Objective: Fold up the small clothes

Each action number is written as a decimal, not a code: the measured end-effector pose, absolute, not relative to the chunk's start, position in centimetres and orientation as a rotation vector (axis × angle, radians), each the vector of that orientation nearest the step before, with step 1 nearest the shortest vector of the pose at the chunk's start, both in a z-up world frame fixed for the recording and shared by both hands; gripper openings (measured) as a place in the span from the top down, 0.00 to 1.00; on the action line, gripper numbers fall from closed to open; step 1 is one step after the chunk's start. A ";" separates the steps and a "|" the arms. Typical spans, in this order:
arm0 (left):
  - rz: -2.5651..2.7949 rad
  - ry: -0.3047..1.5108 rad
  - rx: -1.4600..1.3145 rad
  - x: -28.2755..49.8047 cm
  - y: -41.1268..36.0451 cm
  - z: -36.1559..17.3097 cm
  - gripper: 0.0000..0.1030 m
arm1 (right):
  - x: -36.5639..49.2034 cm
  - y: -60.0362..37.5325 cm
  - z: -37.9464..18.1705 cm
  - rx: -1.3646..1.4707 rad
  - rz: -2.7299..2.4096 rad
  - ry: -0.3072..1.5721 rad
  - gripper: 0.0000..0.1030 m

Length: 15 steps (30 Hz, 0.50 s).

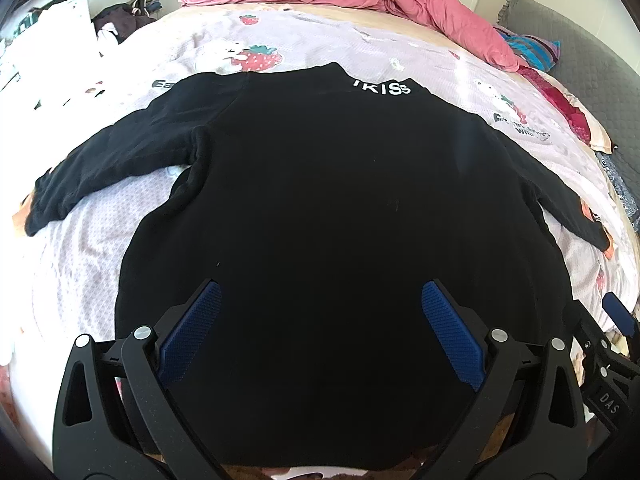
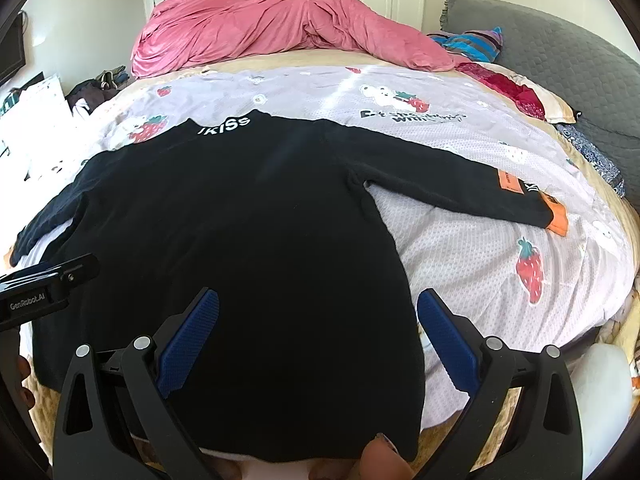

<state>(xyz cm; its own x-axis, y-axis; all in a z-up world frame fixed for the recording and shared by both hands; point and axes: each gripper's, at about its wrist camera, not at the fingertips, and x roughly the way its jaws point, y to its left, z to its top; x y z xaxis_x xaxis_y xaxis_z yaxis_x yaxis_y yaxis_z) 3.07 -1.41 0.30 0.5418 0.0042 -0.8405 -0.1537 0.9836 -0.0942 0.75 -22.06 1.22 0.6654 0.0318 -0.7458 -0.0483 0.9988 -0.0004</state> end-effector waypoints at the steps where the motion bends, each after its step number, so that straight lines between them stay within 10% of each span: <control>1: 0.093 0.995 -0.163 3.3 -1.5 0.3 0.08 | 1.1 -22.3 1.2 -0.012 0.041 0.842 0.04; 15: 0.078 0.997 -0.169 7.6 -2.8 0.4 0.08 | 5.3 -26.8 1.0 0.069 -0.039 0.845 0.04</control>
<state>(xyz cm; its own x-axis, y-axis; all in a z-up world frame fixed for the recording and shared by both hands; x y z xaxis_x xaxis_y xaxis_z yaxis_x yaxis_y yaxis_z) 7.64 -2.81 0.35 0.5409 -0.0116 -0.8410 -0.1427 0.9841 -0.1054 5.29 -26.76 1.01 0.6632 -0.0069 -0.7484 0.0616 0.9971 0.0453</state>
